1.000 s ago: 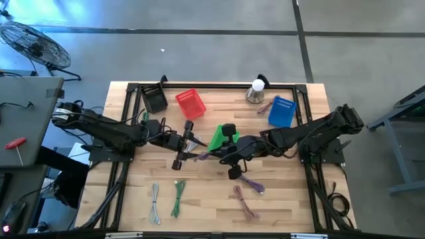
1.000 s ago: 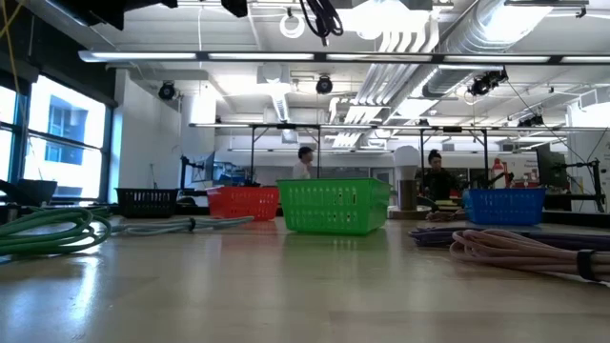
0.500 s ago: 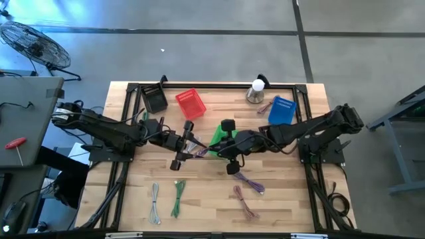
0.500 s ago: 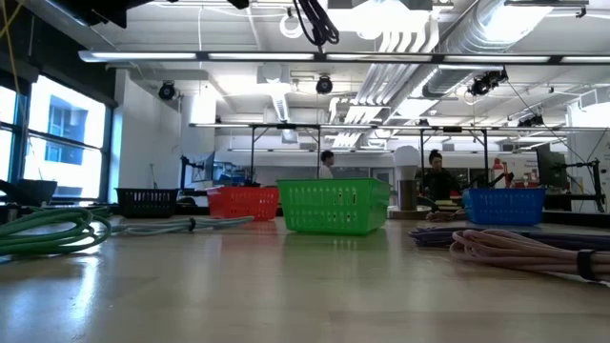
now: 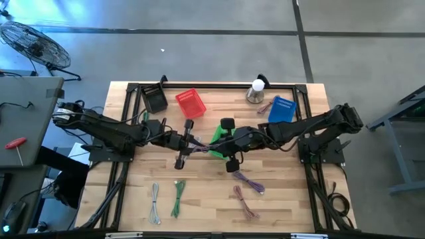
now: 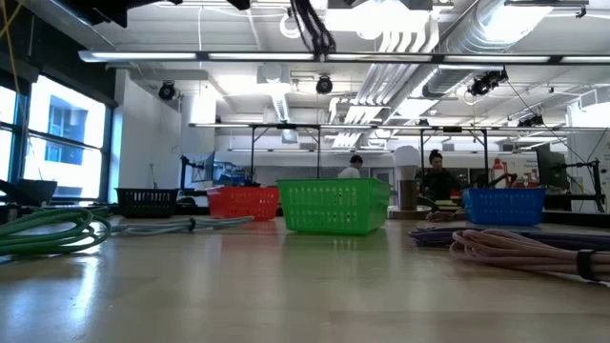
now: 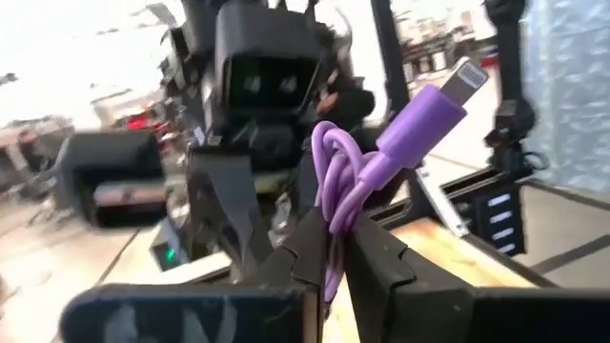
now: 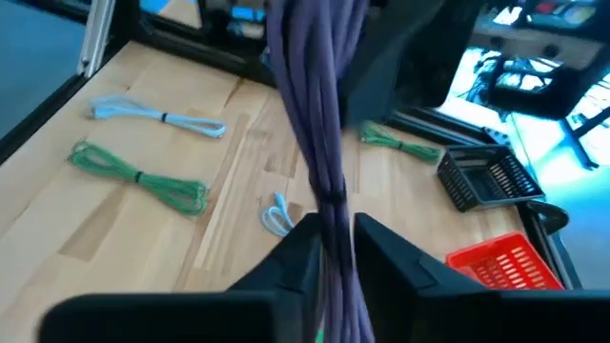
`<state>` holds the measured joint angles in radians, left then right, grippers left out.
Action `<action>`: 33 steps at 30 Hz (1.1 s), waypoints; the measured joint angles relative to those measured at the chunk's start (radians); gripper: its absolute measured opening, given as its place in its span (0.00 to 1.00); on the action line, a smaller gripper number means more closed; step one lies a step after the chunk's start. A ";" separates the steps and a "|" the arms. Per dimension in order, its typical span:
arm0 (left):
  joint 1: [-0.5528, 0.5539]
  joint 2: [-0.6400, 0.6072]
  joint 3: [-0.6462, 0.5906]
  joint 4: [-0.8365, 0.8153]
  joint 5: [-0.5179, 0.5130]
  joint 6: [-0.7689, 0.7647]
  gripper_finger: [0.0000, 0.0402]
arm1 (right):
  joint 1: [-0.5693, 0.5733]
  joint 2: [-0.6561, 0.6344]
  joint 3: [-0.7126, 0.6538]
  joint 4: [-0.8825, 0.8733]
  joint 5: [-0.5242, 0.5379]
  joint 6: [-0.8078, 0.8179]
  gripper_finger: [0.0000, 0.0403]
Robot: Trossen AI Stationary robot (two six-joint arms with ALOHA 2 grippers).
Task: Pick & Place USB Port
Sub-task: Put the top violet charger cable into the black basket
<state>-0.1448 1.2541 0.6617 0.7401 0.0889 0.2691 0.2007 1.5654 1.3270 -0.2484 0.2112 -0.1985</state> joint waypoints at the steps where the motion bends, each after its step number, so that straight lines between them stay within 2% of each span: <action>1: 0.000 0.001 -0.001 -0.007 -0.009 -0.004 0.05 | 0.004 0.000 0.000 -0.006 0.015 0.007 0.20; 6: -0.001 -0.006 -0.002 -0.018 -0.084 -0.004 0.03 | 0.038 0.000 0.000 -0.074 0.164 0.020 0.36; 9: -0.001 -0.046 -0.002 -0.068 -0.229 -0.004 0.02 | 0.063 0.000 0.000 -0.147 0.287 0.044 0.45; 12: -0.009 -0.127 -0.003 -0.210 -0.486 -0.005 0.02 | 0.086 0.000 0.001 -0.259 0.410 0.080 0.51; 15: -0.022 -0.216 0.005 -0.395 -0.818 -0.014 0.02 | 0.098 0.000 0.001 -0.355 0.493 0.154 0.54; 19: -0.026 -0.330 0.040 -0.659 -1.178 -0.111 0.02 | 0.097 0.000 0.001 -0.450 0.522 0.244 0.55; 23: -0.016 -0.433 0.065 -0.934 -1.454 -0.236 0.02 | 0.087 0.000 0.001 -0.487 0.518 0.303 0.52; 25: 0.003 -0.480 0.066 -1.004 -1.505 -0.307 0.02 | 0.086 0.000 0.001 -0.494 0.516 0.318 0.51; 29: 0.086 -0.551 0.066 -1.104 -1.479 -0.467 0.02 | 0.086 0.000 0.001 -0.495 0.513 0.323 0.48; 33: 0.210 -0.564 0.066 -1.203 -1.452 -0.594 0.02 | 0.086 0.000 0.001 -0.485 0.513 0.326 0.46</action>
<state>0.0651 0.6896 0.7280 -0.4630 -1.3635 -0.3251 0.2863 1.5654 1.3277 -0.7330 0.7238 0.1272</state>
